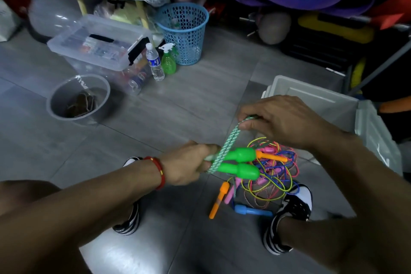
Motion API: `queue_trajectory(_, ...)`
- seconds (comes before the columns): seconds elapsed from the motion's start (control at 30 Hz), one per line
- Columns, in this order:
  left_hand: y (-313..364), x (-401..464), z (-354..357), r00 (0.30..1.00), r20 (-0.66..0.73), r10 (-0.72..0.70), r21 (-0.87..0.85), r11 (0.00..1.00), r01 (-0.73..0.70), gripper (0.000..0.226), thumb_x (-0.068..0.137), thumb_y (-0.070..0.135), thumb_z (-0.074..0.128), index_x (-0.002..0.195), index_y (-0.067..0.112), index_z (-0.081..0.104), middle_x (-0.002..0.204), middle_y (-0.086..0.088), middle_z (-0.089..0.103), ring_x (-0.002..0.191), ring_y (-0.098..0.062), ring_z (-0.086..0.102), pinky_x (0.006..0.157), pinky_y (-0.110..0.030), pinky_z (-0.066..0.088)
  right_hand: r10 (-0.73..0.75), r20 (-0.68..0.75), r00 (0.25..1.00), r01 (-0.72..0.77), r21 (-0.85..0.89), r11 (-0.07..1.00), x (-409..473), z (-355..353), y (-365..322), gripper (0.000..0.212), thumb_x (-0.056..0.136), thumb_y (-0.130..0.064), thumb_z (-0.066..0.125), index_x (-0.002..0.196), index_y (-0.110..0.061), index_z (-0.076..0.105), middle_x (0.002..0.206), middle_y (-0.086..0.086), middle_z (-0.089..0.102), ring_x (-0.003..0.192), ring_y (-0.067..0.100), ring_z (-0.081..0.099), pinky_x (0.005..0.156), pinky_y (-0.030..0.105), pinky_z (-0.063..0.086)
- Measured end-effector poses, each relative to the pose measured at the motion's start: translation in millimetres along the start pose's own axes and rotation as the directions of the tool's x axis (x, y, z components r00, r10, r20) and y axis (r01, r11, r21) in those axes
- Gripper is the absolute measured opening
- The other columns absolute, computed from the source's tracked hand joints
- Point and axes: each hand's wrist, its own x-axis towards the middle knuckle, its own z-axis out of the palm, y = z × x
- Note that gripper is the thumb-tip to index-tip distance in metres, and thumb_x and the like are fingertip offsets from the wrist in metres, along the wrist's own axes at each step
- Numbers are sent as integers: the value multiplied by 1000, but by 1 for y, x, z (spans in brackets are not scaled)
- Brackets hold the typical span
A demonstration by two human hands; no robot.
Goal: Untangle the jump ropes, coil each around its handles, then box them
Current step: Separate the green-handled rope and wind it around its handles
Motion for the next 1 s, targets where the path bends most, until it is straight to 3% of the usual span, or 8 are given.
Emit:
queue_trajectory(0.17,25,-16,-10,975,57,216,-21,976,-215,19,97,17,56,116,17,55,93,3,63,87,-18,58,75,-36,47,-2,184,983,-104,560,822,3,10,19,6,86,-29,75,81,-27,73,85,-6,67,82,5,64,76,23,47)
queue_trajectory(0.3,33,-25,-29,963,-110,246,-251,930,-267,37,96,21,57,129,21,41,90,7,59,78,-20,56,71,-33,46,-70,335,939,-272,855,441,-8,13,19,6,83,-17,78,82,-23,78,77,-7,74,70,0,65,65,15,49)
queue_trajectory(0.37,34,-26,-49,965,-209,155,-502,830,-242,53,92,20,58,138,24,32,99,-10,66,82,-32,62,74,-39,52,-16,330,944,-317,918,237,-11,25,6,34,61,-10,89,88,-26,76,77,-10,74,66,0,67,62,18,52)
queue_trajectory(0.5,16,-19,-74,934,-338,-115,-727,663,-181,50,95,6,61,137,16,36,89,-18,68,66,-13,55,60,-21,47,180,91,979,-155,909,386,4,51,-39,19,100,-32,49,92,-35,66,58,14,46,50,19,37,52,30,32)
queue_trajectory(0.7,-6,1,-63,846,-381,-374,-755,654,-50,35,100,2,54,129,14,39,89,-20,70,74,-24,51,66,-34,43,237,148,960,-262,773,578,12,60,-68,28,105,-37,42,88,-24,61,59,-15,52,55,2,47,67,39,50)
queue_trajectory(0.77,-13,6,-59,819,-403,-407,-735,677,-26,31,100,2,53,124,15,40,87,-19,69,73,-25,51,68,-36,41,250,249,935,-347,778,523,14,60,-74,34,108,-30,38,80,-22,56,59,-7,57,50,6,48,54,30,45)
queue_trajectory(0.87,-34,12,-50,766,-446,-463,-667,742,60,27,99,6,55,116,22,40,86,-13,70,65,-21,52,63,-35,43,293,433,852,-503,831,236,15,58,-88,40,108,-23,38,75,-10,56,72,10,62,60,17,55,61,36,57)
queue_trajectory(1.0,-48,17,-39,681,-536,-500,-471,846,250,29,94,10,59,115,22,43,104,-13,69,87,-29,65,73,-38,51,393,466,793,-589,752,297,16,64,-96,42,105,-25,42,69,-16,61,57,-4,51,49,9,48,57,25,45)
